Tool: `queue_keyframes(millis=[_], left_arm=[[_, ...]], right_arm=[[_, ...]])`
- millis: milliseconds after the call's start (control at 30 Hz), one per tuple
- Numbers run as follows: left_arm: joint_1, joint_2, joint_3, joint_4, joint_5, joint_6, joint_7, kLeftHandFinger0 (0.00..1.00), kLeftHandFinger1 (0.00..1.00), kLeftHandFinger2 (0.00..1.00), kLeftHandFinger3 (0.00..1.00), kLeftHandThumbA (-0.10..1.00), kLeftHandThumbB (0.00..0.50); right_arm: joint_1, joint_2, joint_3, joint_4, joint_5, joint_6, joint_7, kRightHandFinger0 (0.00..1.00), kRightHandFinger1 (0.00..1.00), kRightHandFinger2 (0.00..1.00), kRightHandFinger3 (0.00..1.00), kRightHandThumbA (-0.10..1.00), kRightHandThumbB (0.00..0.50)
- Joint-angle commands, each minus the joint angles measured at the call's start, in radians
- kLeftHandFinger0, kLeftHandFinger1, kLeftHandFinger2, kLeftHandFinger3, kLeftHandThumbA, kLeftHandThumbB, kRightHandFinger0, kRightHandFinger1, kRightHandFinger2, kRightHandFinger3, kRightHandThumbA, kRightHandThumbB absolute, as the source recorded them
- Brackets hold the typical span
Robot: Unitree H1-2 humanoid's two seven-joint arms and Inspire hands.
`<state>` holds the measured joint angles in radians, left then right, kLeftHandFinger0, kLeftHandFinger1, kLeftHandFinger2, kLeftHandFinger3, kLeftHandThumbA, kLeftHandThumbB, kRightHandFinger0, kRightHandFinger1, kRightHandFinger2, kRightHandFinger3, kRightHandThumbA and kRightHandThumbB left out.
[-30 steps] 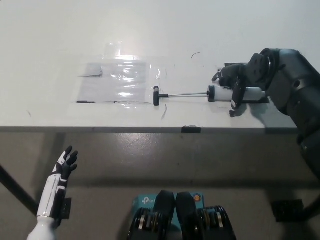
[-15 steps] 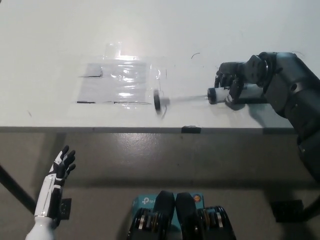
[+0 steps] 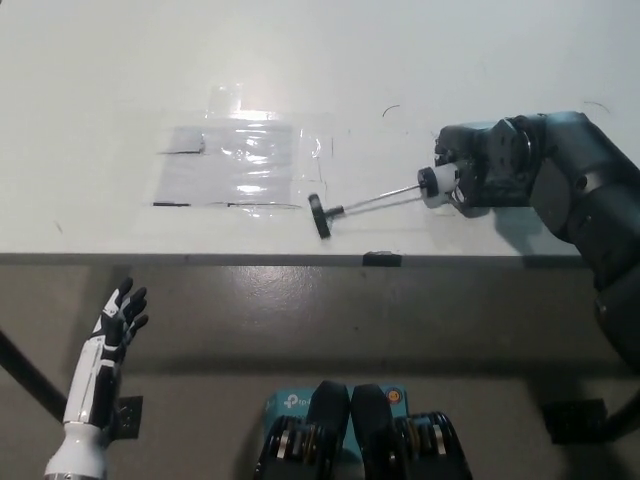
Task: The robot uses right hand to pick up a small white air pumper and uses its left hand to compress it, and then puts it on the desk
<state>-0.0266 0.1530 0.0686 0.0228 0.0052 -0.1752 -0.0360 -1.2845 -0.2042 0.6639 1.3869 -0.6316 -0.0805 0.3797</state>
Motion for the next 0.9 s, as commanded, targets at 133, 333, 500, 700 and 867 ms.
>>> queue_keyframes(millis=[133,333,500,700,867], left_arm=[[0.006,0.021,0.008,-0.044,-0.010,-0.012,-0.009,1.00,1.00,1.00,1.00,1.00,0.122],[0.024,0.019,0.004,-0.045,-0.011,-0.020,-0.013,1.00,1.00,1.00,1.00,1.00,0.120],[0.048,0.019,-0.003,-0.044,-0.010,-0.032,-0.015,1.00,1.00,1.00,1.00,1.00,0.124],[0.065,0.018,0.001,-0.057,-0.011,-0.026,-0.010,1.00,1.00,1.00,1.00,1.00,0.141],[0.062,0.023,0.009,-0.059,-0.008,-0.022,-0.005,1.00,1.00,1.00,1.00,1.00,0.150]], right_arm=[[0.002,-0.049,-0.080,-0.038,0.048,-0.053,-0.117,0.00,0.31,0.78,0.49,-0.10,0.172],[0.010,-0.075,-0.312,-0.121,0.222,-0.018,0.055,0.15,0.55,0.83,0.94,-0.10,0.111],[0.025,-0.088,-0.376,-0.236,0.271,0.079,0.254,0.08,0.55,0.82,0.90,-0.10,0.154],[-0.002,-0.089,-0.440,-0.291,0.379,0.239,0.493,0.04,0.46,0.75,0.78,-0.10,0.181],[-0.005,-0.088,-0.447,-0.312,0.399,0.258,0.564,0.01,0.38,0.68,0.53,-0.10,0.201]])
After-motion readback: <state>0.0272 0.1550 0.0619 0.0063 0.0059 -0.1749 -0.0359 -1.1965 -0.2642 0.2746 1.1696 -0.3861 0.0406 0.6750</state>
